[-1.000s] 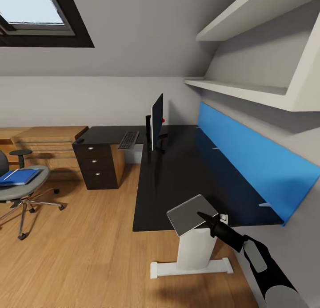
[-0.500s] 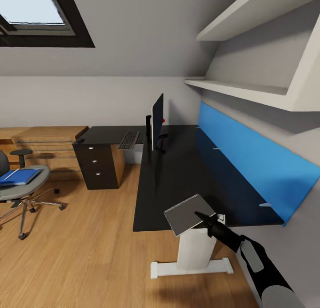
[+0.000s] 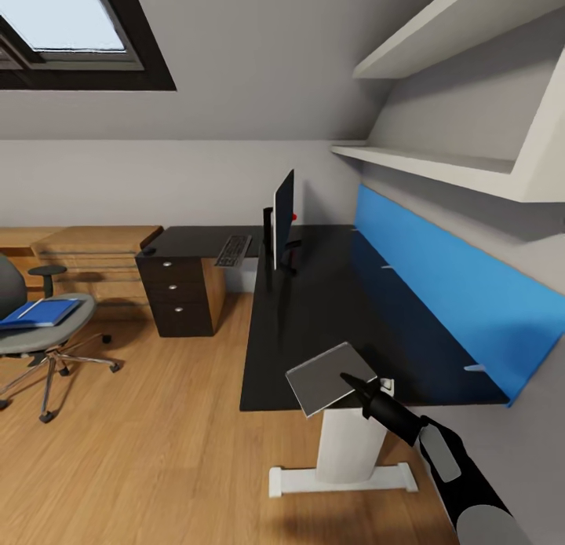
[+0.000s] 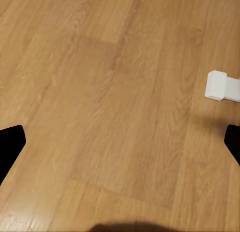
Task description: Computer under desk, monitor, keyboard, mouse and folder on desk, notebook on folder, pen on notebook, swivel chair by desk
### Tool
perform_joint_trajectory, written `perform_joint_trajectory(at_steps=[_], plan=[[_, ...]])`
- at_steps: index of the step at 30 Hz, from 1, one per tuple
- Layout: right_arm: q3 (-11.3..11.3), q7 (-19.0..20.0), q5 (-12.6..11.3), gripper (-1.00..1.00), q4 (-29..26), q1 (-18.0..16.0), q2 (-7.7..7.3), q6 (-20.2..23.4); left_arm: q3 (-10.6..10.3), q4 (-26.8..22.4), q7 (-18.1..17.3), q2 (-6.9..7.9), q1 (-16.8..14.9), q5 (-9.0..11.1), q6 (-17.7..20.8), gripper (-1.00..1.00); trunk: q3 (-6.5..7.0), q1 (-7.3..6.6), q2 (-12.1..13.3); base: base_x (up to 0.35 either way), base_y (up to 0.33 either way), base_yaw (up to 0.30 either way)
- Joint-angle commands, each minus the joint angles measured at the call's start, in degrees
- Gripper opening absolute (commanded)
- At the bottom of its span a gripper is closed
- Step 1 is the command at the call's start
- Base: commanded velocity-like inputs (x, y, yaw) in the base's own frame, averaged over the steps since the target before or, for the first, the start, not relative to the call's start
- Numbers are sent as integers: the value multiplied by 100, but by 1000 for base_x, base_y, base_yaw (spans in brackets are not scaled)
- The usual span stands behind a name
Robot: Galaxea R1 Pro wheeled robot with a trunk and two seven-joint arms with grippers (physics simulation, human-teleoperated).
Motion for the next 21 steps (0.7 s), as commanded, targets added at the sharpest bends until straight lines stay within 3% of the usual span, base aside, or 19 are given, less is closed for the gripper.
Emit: perform_joint_trajectory(at_steps=[1,10,21], plan=[[-9,34,-3,-100,3,-4,-2,27,34,2,0,-4,-3,-19,-15,100,3,0,-3,0,0,11],[-10,315,7,-100,9,-4,-13,26,37,2,-16,-4,-3,-19,-15,100,85,0,-3,0,0,4],[-10,341,16,-100,14,-4,-22,-3,43,2,-18,3,-4,-19,-15,100,324,-242,438,0,0,0]])
